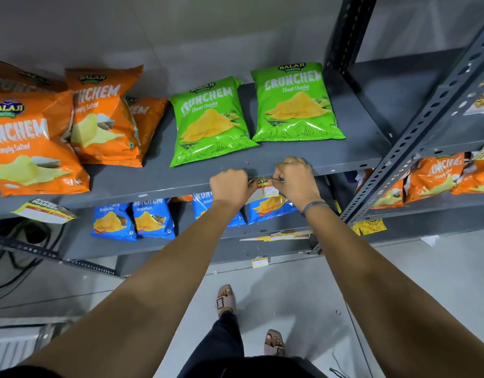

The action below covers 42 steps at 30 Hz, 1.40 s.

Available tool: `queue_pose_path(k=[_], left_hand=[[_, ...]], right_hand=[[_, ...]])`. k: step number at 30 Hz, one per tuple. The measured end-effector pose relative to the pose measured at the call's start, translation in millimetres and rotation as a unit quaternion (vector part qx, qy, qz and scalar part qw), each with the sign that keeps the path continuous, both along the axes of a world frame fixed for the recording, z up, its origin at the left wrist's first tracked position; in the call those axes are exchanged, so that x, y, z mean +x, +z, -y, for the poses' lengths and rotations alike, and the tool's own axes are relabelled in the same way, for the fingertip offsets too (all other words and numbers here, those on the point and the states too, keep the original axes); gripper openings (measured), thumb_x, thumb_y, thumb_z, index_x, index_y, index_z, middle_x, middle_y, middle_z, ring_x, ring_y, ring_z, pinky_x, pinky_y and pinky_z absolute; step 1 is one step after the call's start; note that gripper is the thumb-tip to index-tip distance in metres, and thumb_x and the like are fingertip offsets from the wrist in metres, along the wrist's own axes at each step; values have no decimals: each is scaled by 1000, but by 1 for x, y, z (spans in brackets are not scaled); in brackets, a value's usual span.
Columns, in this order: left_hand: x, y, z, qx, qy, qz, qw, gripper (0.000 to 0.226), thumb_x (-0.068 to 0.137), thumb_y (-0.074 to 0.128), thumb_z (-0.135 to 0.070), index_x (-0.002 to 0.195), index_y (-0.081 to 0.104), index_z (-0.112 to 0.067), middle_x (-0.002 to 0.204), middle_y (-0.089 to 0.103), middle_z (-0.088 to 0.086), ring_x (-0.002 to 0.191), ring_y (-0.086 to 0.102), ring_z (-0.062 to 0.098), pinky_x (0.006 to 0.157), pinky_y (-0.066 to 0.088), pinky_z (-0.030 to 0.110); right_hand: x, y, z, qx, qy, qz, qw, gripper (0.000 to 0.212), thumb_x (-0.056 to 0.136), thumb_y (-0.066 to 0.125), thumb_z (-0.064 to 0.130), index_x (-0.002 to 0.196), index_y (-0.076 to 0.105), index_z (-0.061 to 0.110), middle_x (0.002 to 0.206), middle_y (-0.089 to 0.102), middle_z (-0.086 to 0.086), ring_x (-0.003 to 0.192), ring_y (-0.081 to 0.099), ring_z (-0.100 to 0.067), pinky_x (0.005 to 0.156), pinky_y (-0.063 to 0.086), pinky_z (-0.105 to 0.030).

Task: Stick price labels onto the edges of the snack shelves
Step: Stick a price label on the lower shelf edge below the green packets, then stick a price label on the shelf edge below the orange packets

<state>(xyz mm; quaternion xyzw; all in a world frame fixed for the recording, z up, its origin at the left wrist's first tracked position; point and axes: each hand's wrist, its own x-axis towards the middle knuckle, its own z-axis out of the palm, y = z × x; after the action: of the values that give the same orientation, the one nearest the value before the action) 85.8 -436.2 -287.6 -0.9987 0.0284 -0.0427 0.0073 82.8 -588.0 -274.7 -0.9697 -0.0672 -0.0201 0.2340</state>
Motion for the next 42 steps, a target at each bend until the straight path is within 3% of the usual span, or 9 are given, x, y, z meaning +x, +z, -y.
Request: queue_pose_path(k=[6,13,20,24,27,29,35,40,42], left_hand=[[-12,8,-27,-59,1,-4,998,49,86,50,-57,77,65,-12,81,71,14,78,66,37,59,39,30],[-54,19,-170,-136,81,103,982,31,91,51,-35,75,60,-11,79,68,16,81,63,38,52,42,35],[-86,39,-355,-53,118,196,972,20,86,59,-27,95,62,-9,91,65,18,92,56,39,66,47,45],[-80,46,-424,-15,111,109,988,33,87,57,-36,107,58,-10,105,63,17,104,54,37,78,43,45],[-71,46,-449,-9,33,35,999,35,91,51,-42,105,56,-10,105,63,15,103,54,35,80,43,43],[-66,44,-456,-10,-5,15,1000,32,93,47,-41,101,56,-11,102,65,14,99,56,34,76,44,41],[-53,34,-453,-12,-31,-43,999,30,98,39,-27,94,58,-5,94,67,21,87,60,37,58,36,34],[-57,34,-460,-105,9,-72,992,31,99,36,-27,91,58,-6,88,65,20,83,59,38,62,40,35],[-65,32,-470,-135,8,-65,989,28,98,40,-29,92,59,-9,83,63,15,83,59,36,61,39,34]], right_hand=[[-20,-6,-5,83,-61,56,993,23,77,73,18,98,65,12,98,64,-14,100,54,-34,89,45,-44],[-28,-11,-123,201,-3,73,977,10,78,68,4,87,68,10,86,65,-16,81,61,-31,80,53,-44],[-50,-45,-323,302,87,-123,941,9,82,62,-3,85,71,-2,90,73,-26,84,69,-34,81,55,-43],[-58,-60,-406,294,86,-219,926,18,89,58,4,87,65,-13,89,67,-33,77,52,-17,71,41,-33],[-60,-53,-445,337,64,-279,897,27,93,53,8,115,56,-9,109,63,-24,103,58,-24,92,44,-41],[-59,-48,-459,365,51,-308,877,32,96,48,10,125,50,-1,119,60,-25,113,56,-35,86,42,-36],[-51,-53,-475,393,2,-298,870,25,97,48,16,96,59,-6,87,51,-22,86,41,-20,71,33,-31],[-49,-57,-470,340,-16,-200,919,35,89,63,26,59,54,10,61,50,-13,66,45,-23,60,32,-30],[-52,-52,-467,314,-10,-159,936,35,85,68,29,61,60,6,59,60,-12,63,51,-23,56,39,-33]])
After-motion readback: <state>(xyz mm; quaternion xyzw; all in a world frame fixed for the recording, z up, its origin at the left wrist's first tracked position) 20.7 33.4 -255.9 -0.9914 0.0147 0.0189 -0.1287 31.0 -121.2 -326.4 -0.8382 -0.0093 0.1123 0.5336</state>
